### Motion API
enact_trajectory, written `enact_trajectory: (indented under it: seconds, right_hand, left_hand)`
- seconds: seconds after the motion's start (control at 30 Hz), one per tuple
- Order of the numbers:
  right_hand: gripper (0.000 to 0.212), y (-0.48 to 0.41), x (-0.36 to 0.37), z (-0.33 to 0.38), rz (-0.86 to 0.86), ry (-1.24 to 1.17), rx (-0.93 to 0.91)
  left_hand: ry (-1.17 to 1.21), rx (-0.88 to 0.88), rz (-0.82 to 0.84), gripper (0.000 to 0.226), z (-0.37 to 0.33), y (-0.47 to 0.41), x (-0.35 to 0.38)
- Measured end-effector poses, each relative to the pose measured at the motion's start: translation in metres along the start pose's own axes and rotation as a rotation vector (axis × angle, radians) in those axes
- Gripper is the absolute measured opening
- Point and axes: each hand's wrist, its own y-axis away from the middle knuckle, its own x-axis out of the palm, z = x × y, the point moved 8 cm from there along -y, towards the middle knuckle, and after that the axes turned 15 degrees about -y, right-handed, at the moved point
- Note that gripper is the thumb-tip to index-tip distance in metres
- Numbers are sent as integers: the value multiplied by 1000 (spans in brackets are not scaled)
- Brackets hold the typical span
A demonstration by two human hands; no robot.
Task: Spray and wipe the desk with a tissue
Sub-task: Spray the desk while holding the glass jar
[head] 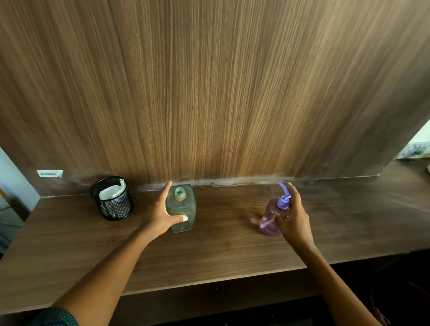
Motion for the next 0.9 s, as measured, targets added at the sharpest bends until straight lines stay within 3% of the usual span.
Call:
enact_trajectory:
  seconds: [0.2, 0.4, 0.73, 0.9]
  right_hand:
    - [84, 9, -1, 2, -49, 74, -75]
    - [78, 3, 6, 6, 32, 42, -75]
    - [98, 2, 11, -10, -20, 22, -44]
    - [87, -3, 14, -14, -2, 26, -39]
  left_hand:
    - [-38, -12, 1, 110, 5, -1, 1]
    - [-10, -6, 3, 111, 6, -3, 2]
    - [-3, 17, -3, 110, 5, -3, 3]
    - [-8, 23, -6, 110, 6, -3, 3]
